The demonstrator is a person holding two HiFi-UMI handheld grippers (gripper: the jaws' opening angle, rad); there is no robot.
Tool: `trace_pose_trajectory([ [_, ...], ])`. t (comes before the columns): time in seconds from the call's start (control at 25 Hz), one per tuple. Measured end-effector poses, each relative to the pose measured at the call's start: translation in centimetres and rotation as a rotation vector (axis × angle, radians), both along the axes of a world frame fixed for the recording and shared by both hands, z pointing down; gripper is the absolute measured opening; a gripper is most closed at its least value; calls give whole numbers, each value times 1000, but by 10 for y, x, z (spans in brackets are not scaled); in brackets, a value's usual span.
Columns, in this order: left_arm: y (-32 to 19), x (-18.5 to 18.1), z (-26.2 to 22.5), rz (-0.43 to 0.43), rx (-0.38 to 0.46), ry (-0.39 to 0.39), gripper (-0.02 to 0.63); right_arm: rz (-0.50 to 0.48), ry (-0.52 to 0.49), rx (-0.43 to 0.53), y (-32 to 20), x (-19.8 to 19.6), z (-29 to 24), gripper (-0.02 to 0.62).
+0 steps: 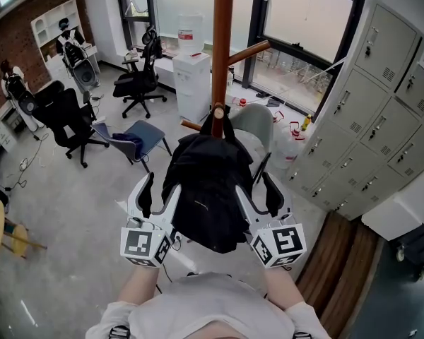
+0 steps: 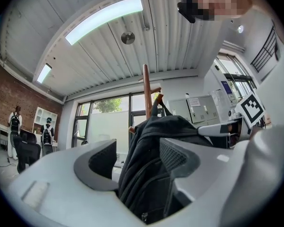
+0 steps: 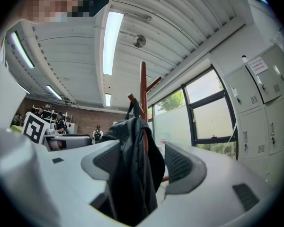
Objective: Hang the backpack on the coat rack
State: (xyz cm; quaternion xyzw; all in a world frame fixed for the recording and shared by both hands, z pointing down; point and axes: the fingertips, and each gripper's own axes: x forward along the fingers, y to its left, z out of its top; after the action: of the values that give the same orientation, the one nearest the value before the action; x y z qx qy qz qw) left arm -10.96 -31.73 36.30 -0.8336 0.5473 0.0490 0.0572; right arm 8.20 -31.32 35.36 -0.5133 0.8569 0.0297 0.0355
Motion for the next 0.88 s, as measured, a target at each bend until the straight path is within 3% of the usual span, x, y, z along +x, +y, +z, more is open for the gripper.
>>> trace_pose_trajectory([
  [0.16, 8, -15, 6, -40, 0, 3, 276, -8, -30, -9, 12, 10, 5, 289],
  [0.36, 18, -28, 18, -79, -6, -29, 270, 94, 21, 21, 24, 34, 14, 153],
  [0.48, 24, -35, 23, -116, 6, -42, 171, 146, 46, 20, 26, 46, 22, 84],
  [0.6, 29, -41, 29, -146, 7, -40, 10, 152, 34, -13, 26, 53, 34, 45],
  [0.68, 30, -43, 36, -156, -11, -36, 9, 157, 36, -36, 26, 57, 43, 11],
  [0.88, 30, -43, 51, -156, -68, -17, 9, 156, 24, -79, 27, 61, 57, 9],
])
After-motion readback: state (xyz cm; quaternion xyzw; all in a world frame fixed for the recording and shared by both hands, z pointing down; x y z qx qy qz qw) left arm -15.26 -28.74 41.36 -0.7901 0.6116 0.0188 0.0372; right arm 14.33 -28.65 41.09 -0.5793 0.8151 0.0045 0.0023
